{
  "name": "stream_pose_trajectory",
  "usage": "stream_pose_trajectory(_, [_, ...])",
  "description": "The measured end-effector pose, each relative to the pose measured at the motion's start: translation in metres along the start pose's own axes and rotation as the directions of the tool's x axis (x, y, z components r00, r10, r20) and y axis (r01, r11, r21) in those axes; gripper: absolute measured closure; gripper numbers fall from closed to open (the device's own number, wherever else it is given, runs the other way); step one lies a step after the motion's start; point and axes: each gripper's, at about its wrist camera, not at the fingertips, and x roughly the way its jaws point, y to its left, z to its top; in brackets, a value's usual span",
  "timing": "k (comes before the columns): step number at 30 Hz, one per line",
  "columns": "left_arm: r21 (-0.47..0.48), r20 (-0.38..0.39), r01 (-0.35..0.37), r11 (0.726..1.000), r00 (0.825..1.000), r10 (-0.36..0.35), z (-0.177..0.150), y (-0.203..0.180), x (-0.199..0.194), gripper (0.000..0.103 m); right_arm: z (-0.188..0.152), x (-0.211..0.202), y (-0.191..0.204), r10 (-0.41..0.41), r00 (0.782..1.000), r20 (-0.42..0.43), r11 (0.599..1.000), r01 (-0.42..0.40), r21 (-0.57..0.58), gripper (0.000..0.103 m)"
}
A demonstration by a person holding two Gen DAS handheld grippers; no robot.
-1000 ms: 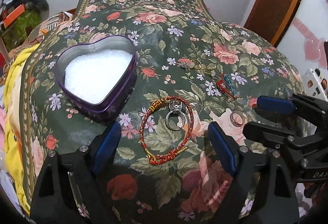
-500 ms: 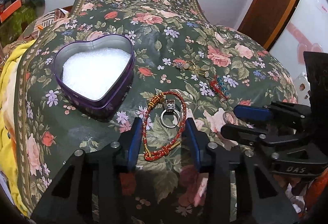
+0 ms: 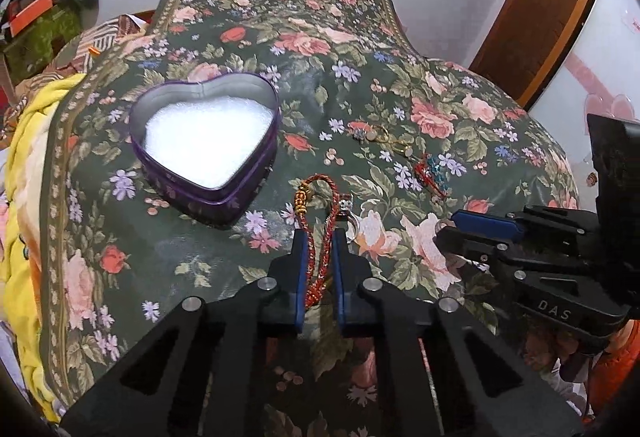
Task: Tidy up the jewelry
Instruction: 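Close the left tool on the bracelet while the right tool grips the silver ring, lift both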
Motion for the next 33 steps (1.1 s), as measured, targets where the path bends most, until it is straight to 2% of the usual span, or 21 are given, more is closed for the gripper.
stream_pose_trajectory(12, [0.002,0.089,-0.005,1.0,0.996,0.005,0.009,-0.003,-0.031,0.099,0.011,-0.018,0.004,-0.003,0.998,0.057,1.0,0.003,-0.001,0.083])
stream_pose_trajectory(23, [-0.005,0.223,-0.055,0.998,0.973,0.054,0.03,0.002,-0.077,0.099,0.043,-0.039,0.022,0.02,0.987,0.159,0.999,-0.014,-0.04,0.083])
stream_pose_trajectory(33, [-0.046,0.262,-0.107,0.993,0.958,0.115,0.042,0.024,-0.088,0.099,0.073,-0.041,0.046,0.07,0.974,0.216,0.995,-0.053,-0.084,0.083])
